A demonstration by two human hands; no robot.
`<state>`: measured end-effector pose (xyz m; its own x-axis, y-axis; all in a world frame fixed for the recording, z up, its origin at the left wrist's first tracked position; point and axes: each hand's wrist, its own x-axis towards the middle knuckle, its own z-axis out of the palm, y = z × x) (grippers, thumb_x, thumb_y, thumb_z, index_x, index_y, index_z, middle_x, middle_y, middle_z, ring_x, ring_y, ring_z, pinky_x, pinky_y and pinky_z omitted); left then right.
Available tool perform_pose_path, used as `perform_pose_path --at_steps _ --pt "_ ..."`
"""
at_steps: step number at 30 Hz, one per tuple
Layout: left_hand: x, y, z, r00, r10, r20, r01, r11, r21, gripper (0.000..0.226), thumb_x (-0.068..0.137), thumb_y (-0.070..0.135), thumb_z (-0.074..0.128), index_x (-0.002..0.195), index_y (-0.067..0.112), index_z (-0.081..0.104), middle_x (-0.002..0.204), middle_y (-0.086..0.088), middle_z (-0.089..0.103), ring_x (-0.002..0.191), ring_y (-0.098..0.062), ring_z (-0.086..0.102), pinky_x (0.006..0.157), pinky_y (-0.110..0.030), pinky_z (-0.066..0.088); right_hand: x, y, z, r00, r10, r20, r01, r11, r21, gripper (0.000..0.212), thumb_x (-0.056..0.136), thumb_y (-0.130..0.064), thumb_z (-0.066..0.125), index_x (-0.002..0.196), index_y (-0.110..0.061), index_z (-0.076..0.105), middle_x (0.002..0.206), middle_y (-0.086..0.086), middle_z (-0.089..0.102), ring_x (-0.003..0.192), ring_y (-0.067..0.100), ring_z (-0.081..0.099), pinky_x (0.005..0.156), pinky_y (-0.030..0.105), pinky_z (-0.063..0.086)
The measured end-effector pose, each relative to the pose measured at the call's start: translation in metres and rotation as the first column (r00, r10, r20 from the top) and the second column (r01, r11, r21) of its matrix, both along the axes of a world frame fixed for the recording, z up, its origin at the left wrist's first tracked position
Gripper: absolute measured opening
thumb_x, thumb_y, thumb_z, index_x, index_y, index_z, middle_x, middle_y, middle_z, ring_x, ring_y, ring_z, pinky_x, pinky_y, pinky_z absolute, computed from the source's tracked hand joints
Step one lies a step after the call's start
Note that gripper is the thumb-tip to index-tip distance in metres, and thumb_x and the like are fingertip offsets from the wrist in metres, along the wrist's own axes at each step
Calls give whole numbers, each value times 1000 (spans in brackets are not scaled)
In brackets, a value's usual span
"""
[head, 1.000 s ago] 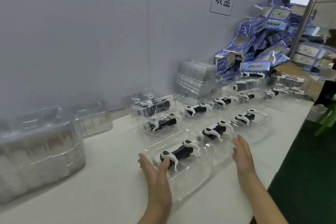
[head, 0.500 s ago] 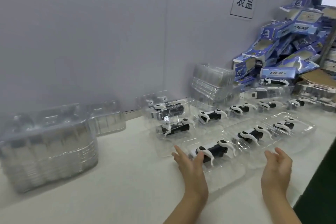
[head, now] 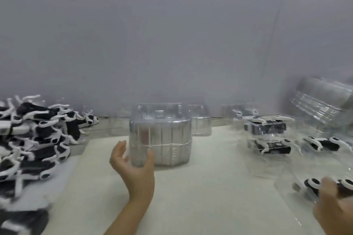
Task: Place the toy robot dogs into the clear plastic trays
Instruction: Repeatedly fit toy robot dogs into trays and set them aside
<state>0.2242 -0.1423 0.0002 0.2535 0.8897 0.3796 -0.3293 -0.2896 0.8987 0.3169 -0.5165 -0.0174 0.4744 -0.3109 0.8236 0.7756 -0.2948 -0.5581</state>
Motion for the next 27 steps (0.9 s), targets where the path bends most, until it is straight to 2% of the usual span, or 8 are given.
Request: perform_pose_path --at_steps 2,6,11,15,17,19,22,27 --pt "1 39 -1 999 -3 -43 4 999 32 81 71 9 86 130 27 35 134 5 32 126 -7 36 114 -44 30 -11 90 35 938 84 336 -21 982 -187 28 87 -25 56 103 -2 50 120 -10 43 106 15 43 92 29 34" --pt "2 75 -1 894 -269 -358 304 952 44 122 44 45 89 146 30 24 153 9 19 141 -3 18 112 -25 20 -5 214 85 966 241 92 -166 854 -494 34 86 -29 58 105 -1 64 113 8 58 109 9 48 99 21 35" --pt "20 96 5 760 -526 -382 540 838 -79 152 29 52 95 154 34 11 144 21 34 128 10 37 100 -17 38 7 304 93 976 161 -148 -210 499 -841 51 83 -52 69 120 -17 66 116 0 66 110 23 61 97 36 37" --pt "42 95 -5 805 -540 -247 535 840 -89 120 45 28 97 147 17 33 118 -4 65 110 -20 64 78 -21 56 21 333 95 996 93 -1 -38 403 -914 61 68 -74 65 87 -16 67 74 -2 66 65 21 61 62 31 43" --pt "42 92 -9 817 -537 -209 529 843 -96 121 48 36 93 150 29 27 126 6 62 109 -8 64 74 -14 53 26 339 99 994 85 68 34 354 -935 70 61 -83 55 75 -15 61 59 -5 57 49 15 47 49 23 27" --pt "42 92 -11 816 -546 -190 538 837 -97 126 46 44 91 151 39 22 129 18 57 111 0 62 76 -13 53 32 340 103 991 103 88 54 293 -955 75 58 -88 48 72 -14 56 54 -4 56 44 17 47 47 22 20" --pt "43 94 -14 802 -577 -156 569 817 -95 117 52 32 93 143 47 22 113 27 65 102 1 67 73 -10 52 39 340 107 970 209 121 50 318 -947 66 61 -78 64 57 -14 45 41 -2 50 33 19 42 45 17 13" --pt "47 93 -17 782 -611 -125 605 791 -87 116 57 28 93 149 34 23 128 -4 63 95 -24 73 85 -31 57 43 340 110 956 266 127 21 369 -929 61 69 -75 50 54 -19 31 34 -6 41 30 15 27 44 12 7"
